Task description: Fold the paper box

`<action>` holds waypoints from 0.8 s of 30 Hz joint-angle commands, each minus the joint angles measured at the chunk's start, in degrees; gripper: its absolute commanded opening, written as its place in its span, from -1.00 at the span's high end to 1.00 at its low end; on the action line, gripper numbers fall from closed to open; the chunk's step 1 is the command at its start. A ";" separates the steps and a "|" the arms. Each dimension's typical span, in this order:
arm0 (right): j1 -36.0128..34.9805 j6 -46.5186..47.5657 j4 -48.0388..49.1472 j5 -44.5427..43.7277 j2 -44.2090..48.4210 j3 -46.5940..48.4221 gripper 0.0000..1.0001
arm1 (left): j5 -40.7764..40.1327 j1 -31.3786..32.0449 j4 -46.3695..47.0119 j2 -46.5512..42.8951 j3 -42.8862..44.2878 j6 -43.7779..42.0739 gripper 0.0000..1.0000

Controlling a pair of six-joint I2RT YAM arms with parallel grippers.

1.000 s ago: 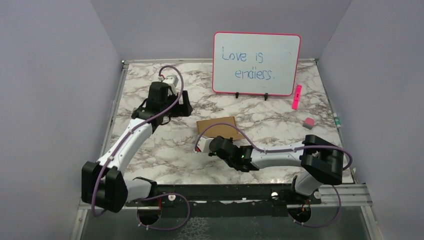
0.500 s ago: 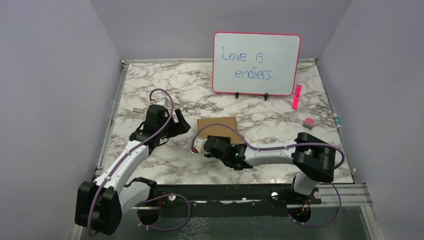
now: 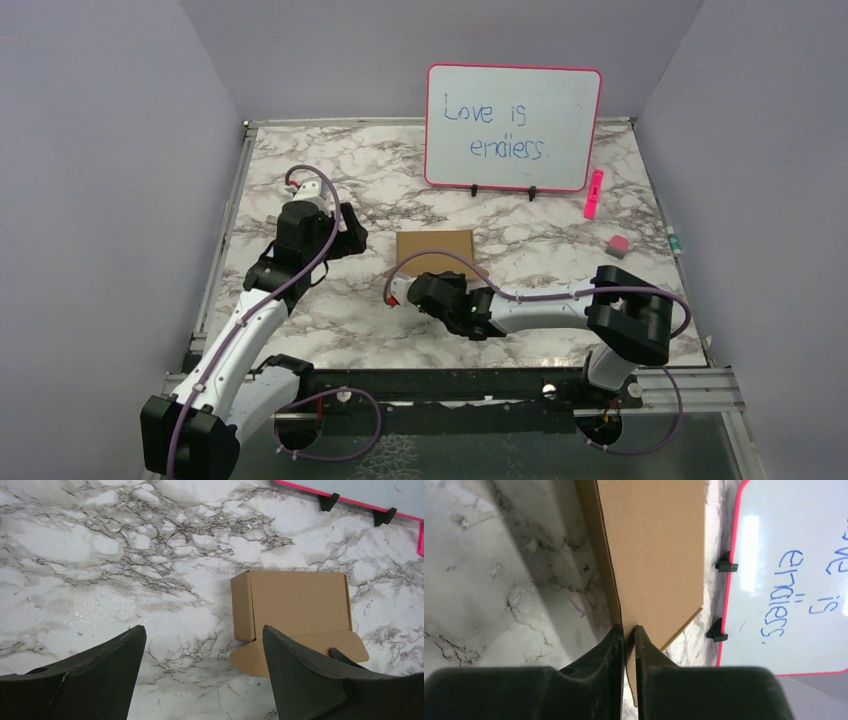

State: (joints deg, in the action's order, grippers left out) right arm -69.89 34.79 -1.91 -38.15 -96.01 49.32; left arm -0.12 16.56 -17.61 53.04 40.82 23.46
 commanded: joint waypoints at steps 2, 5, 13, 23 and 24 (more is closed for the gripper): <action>-0.51 -0.31 -6.28 1.33 2.97 5.26 0.84 | -2.07 -0.38 -3.64 -2.36 3.03 -0.92 -0.73; -0.51 -1.20 -10.91 3.77 4.35 8.48 0.92 | -1.09 -0.38 -5.82 -3.54 5.83 -0.74 -0.74; -0.51 -3.45 -20.21 10.26 5.74 15.18 0.98 | 0.01 -0.38 -10.37 -6.53 11.34 0.16 -0.76; 2.43 -7.67 -41.78 29.01 3.39 32.95 0.98 | -3.92 -0.38 -15.41 -8.57 17.97 -3.31 -0.77; 3.35 -7.77 -43.18 30.49 2.71 34.08 0.98 | -4.02 -0.38 -15.61 -8.64 17.87 -3.55 -0.77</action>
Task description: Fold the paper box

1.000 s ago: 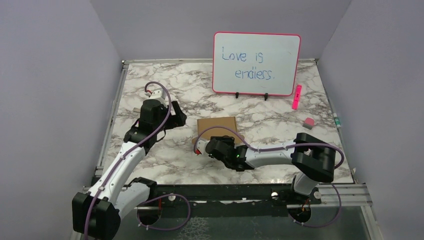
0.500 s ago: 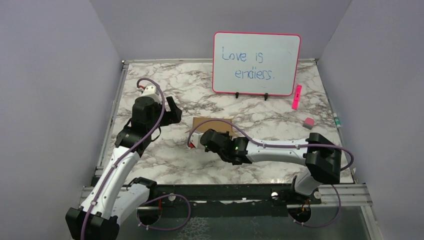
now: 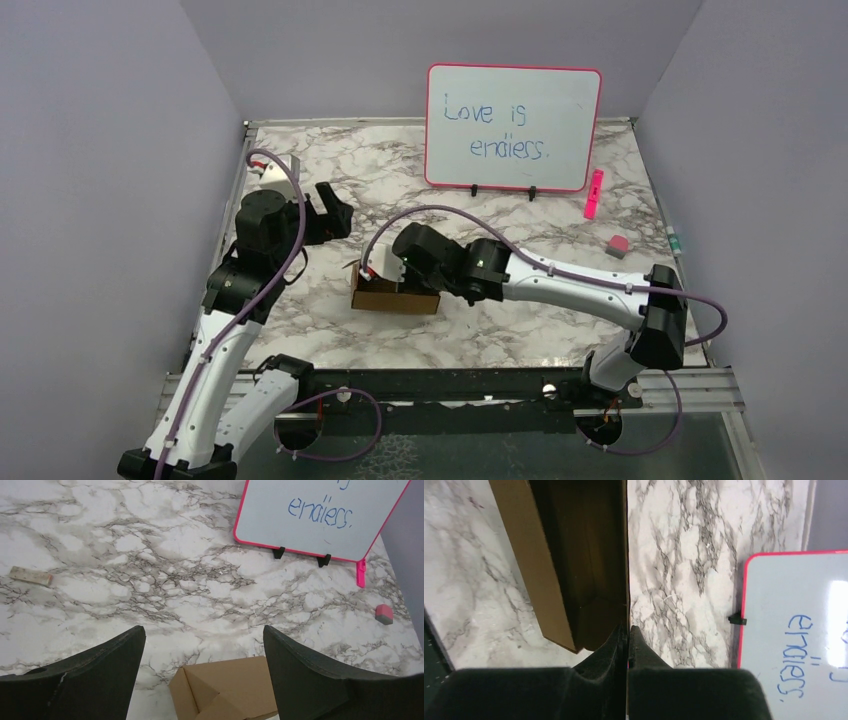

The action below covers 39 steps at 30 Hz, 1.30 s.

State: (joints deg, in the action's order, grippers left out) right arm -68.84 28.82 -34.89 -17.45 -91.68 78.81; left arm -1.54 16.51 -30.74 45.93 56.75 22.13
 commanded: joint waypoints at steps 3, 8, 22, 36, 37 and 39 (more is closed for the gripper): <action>5.94 -2.13 -13.88 15.17 -4.41 7.56 0.98 | -2.37 -0.34 -2.67 -2.04 0.85 -2.44 -0.77; 7.53 -2.06 -14.60 15.96 -8.84 8.47 0.98 | -0.07 -0.34 -2.23 -3.00 -3.70 1.74 -0.76; 5.64 -4.89 -6.55 10.81 -7.76 -1.17 0.87 | 4.38 -0.34 3.76 -7.21 -18.71 13.20 -0.72; 6.70 0.65 1.00 2.47 -10.80 -2.06 0.85 | 4.02 -0.34 4.05 -5.77 -19.18 10.64 -0.60; 6.70 0.92 0.91 2.55 -10.80 -1.81 0.84 | 4.08 -0.34 4.10 -5.02 -18.78 9.73 -0.60; 6.71 1.06 0.37 2.99 -10.64 -0.96 0.80 | 4.19 -0.34 3.98 -3.98 -18.04 7.87 -0.60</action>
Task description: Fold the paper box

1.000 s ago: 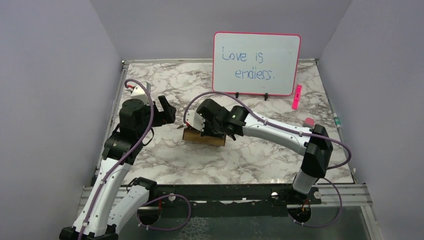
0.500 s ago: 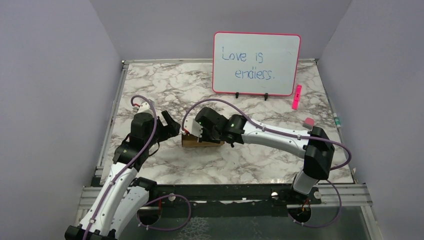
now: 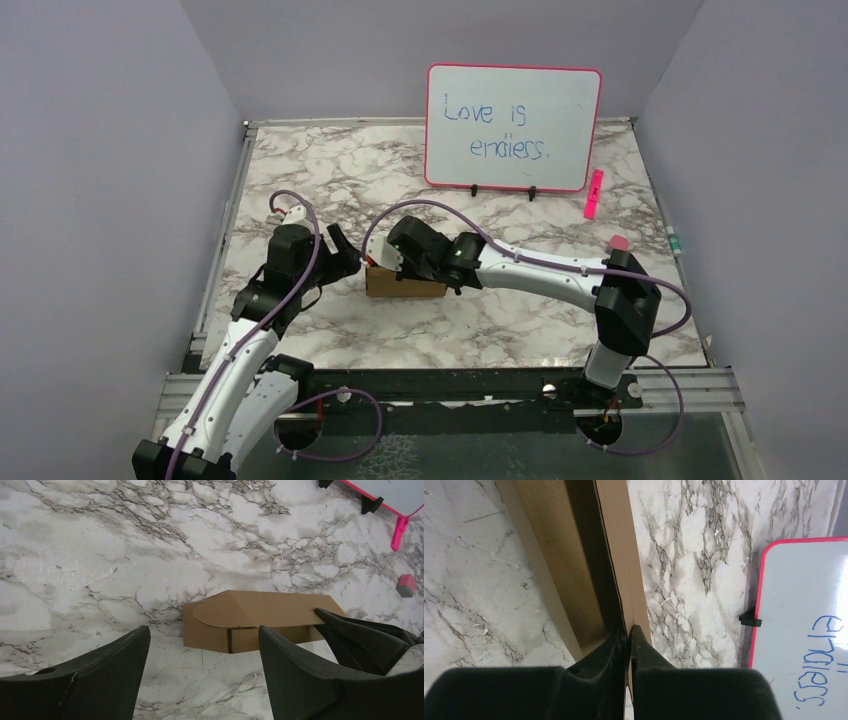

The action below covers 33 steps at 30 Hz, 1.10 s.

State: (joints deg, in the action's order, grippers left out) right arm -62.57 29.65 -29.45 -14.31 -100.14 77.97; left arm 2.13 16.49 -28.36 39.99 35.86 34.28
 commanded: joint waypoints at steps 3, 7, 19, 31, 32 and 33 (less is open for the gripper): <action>0.43 -0.23 -5.77 0.88 -1.00 0.87 0.70 | 0.81 -0.32 1.65 2.52 3.55 -6.53 -0.59; 0.47 -1.12 -6.05 1.64 0.99 1.75 0.54 | 2.40 -0.32 1.76 3.88 4.09 -8.72 -0.60; 0.43 -6.47 -8.75 0.89 5.05 1.55 0.05 | 5.42 -0.32 1.35 3.40 4.34 -10.53 -0.61; 0.60 -27.55 -10.87 -6.29 18.13 -3.92 -0.23 | 7.35 -0.30 1.32 9.45 10.72 -21.66 -0.63; 0.67 -29.15 -11.11 -6.01 19.09 -4.95 -0.24 | 7.56 -0.32 1.35 10.04 11.20 -22.80 -0.63; 0.73 -31.78 -11.22 -5.87 20.02 -5.99 -0.23 | 7.87 -0.32 1.44 10.54 11.58 -24.24 -0.64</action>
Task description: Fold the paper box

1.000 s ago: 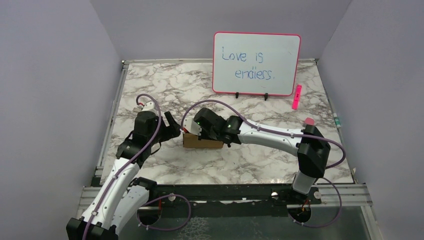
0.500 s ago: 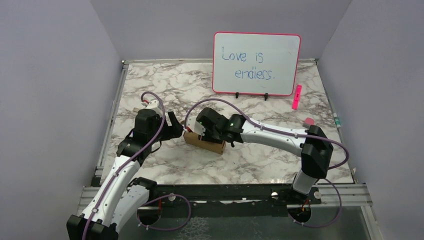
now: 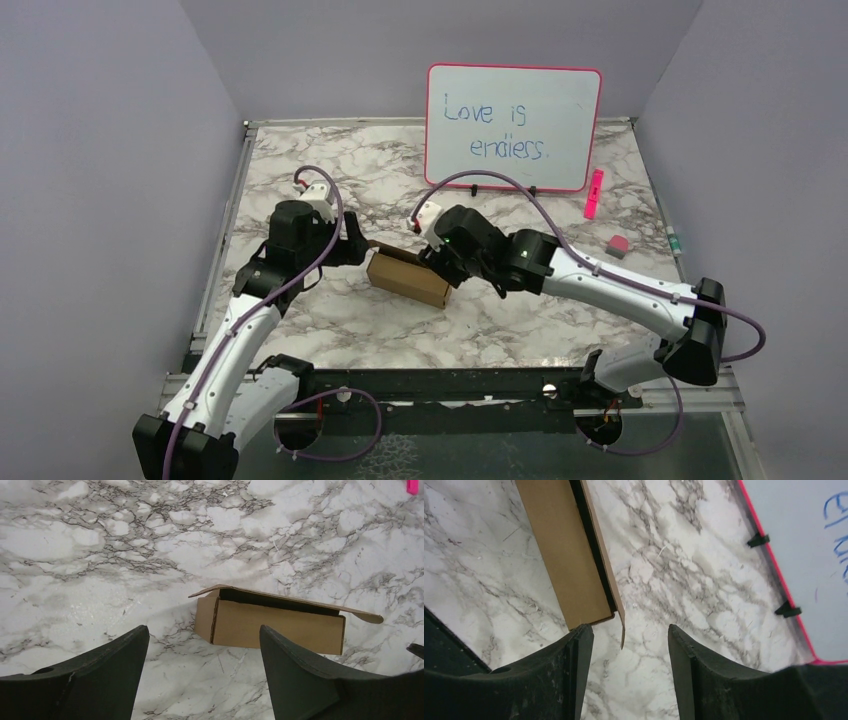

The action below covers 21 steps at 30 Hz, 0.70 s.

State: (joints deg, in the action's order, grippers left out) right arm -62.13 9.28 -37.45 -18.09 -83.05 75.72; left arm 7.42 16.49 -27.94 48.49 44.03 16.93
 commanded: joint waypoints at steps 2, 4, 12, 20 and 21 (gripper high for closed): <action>0.42 -14.60 -2.87 -1.80 4.64 -6.23 -0.23 | 3.69 -0.32 2.04 2.96 3.59 -10.21 -0.64; 0.64 -17.23 -1.88 -1.99 6.16 -8.70 -0.23 | 3.83 -0.32 3.60 3.57 3.22 -13.03 -0.64; 0.78 -23.14 2.41 -2.71 8.41 -13.80 -0.02 | 6.32 -0.32 7.51 6.59 3.09 -24.01 -0.68; 0.78 -23.98 6.03 -6.58 6.71 -16.20 0.10 | 10.89 -0.32 7.47 11.54 4.43 -28.77 -0.61; 0.78 -23.89 6.42 -6.75 6.33 -16.24 0.11 | 11.12 -0.32 7.47 12.15 4.54 -29.31 -0.61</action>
State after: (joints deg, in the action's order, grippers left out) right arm -61.47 -13.06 -34.57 -21.04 -76.18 60.12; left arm 14.76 16.49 -21.96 59.13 46.28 -8.10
